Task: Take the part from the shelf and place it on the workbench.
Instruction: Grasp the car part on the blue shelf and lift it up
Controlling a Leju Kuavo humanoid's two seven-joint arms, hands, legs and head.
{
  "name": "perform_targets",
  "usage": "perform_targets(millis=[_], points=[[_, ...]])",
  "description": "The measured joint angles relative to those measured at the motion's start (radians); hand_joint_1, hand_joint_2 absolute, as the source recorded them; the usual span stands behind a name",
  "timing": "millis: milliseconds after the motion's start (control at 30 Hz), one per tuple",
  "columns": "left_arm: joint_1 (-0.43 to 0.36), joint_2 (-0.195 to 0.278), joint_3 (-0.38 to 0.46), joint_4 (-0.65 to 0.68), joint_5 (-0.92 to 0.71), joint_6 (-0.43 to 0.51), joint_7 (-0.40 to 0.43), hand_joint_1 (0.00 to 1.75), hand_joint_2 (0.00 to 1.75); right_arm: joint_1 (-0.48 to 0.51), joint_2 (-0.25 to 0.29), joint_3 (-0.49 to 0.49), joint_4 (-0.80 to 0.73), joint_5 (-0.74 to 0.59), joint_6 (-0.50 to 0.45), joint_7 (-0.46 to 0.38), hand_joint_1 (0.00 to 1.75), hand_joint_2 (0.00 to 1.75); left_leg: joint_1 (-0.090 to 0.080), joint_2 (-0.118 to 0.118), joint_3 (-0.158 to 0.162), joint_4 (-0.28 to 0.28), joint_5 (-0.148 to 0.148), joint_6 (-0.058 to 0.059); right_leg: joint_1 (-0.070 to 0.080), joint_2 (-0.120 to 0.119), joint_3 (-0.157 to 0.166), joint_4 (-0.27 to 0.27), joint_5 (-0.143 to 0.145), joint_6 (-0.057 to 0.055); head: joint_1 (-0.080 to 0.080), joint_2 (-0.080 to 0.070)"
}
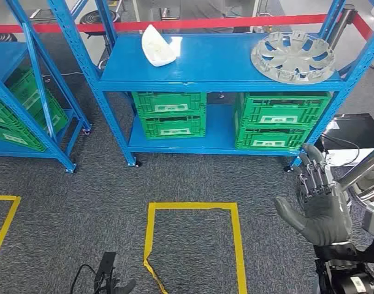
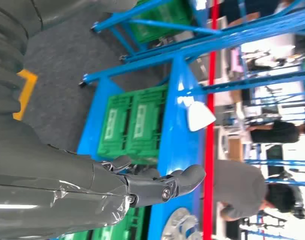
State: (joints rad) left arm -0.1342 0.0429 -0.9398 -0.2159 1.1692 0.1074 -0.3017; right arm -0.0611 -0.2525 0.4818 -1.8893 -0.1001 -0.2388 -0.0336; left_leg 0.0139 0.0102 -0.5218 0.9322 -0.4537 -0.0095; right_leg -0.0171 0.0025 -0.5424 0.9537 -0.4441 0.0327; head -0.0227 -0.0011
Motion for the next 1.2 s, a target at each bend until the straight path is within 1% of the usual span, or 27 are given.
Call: perform_targets(millis=[133,267,367,500,600,700,867,967,1033,1100,1200], points=[[-0.001,0.002,0.003,0.0,-0.004,0.002,0.002,0.0,1.75,0.009,0.0,-0.001,-0.001,0.036,-0.02,0.031,0.0,1.75,0.0,0.0,0.0,0.0,0.0,0.0,0.0,0.0,0.0,0.0,0.0,0.0,0.0,0.0],[-0.004,0.001,0.003,0.0,-0.011,0.002,0.017,0.0,1.75,0.018,-0.002,-0.002,-0.003,0.146,-0.039,0.121,0.0,1.75,0.0,0.0,0.0,0.0,0.0,0.0,0.0,0.0,0.0,0.0,0.0,0.0,0.0,0.0],[-0.002,-0.001,0.005,0.0,-0.004,0.002,0.022,0.0,1.75,0.02,-0.005,-0.001,-0.006,0.199,-0.024,0.173,0.0,1.75,0.0,0.0,0.0,0.0,0.0,0.0,0.0,0.0,0.0,0.0,0.0,0.0,0.0,0.0],[0.004,-0.001,0.009,0.0,0.013,0.001,0.003,0.0,0.0,0.017,-0.007,-0.002,-0.007,0.268,0.003,0.218,0.0,1.75,0.0,0.0,0.0,0.0,0.0,0.0,0.0,0.0,0.0,0.0,0.0,0.0,0.0,0.0],[0.005,0.001,0.015,0.0,0.027,-0.008,-0.018,0.0,0.0,0.01,-0.022,-0.01,-0.008,0.387,0.028,0.31,0.0,1.75,0.0,0.0,0.0,0.0,0.0,0.0,0.0,0.0,0.0,0.0,0.0,0.0,0.0,0.0],[0.006,0.003,0.017,0.0,0.031,-0.015,-0.021,0.0,0.0,0.01,-0.051,-0.029,-0.012,0.5,0.033,0.401,0.0,1.75,0.0,0.0,0.0,0.0,0.0,0.0,0.0,0.0,0.0,0.0,0.0,0.0,0.0,0.0],[0.014,0.003,0.017,0.0,0.021,-0.016,-0.003,0.0,0.0,0.039,-0.097,-0.076,-0.04,0.565,-0.005,0.468,0.0,1.75,-0.001,0.0,0.0,0.0,0.0,0.0,-0.001,0.0,0.0,0.0,0.0,0.0,0.0,0.0],[0.014,0.003,0.017,0.0,0.016,-0.017,0.002,0.0,0.0,0.054,-0.112,-0.1,-0.057,0.568,-0.023,0.473,0.0,1.75,-0.001,0.0,0.0,0.0,0.0,0.0,-0.001,0.0,0.0,0.0,0.0,0.0,0.0,0.0],[0.011,0.002,0.017,0.0,0.013,-0.019,0.004,0.0,0.0,0.059,-0.116,-0.112,-0.066,0.559,-0.034,0.46,0.0,1.75,0.0,0.0,0.0,0.0,0.0,0.0,-0.001,0.0,0.0,0.0,0.0,0.0,0.0,0.0],[0.006,0.001,0.017,0.0,0.01,-0.021,0.006,0.0,0.0,0.061,-0.117,-0.117,-0.073,0.521,-0.055,0.42,0.0,1.75,0.0,0.0,0.0,0.0,0.0,0.0,-0.001,0.0,0.0,0.0,0.0,0.0,0.0,0.0],[0.0,0.0,0.017,0.0,0.007,-0.022,0.009,0.0,0.0,0.061,-0.117,-0.12,-0.081,0.408,-0.097,0.326,0.0,1.75,0.0,0.0,0.0,0.0,0.0,0.0,-0.001,0.0,0.0,0.0,0.0,0.0,0.0,0.0]])
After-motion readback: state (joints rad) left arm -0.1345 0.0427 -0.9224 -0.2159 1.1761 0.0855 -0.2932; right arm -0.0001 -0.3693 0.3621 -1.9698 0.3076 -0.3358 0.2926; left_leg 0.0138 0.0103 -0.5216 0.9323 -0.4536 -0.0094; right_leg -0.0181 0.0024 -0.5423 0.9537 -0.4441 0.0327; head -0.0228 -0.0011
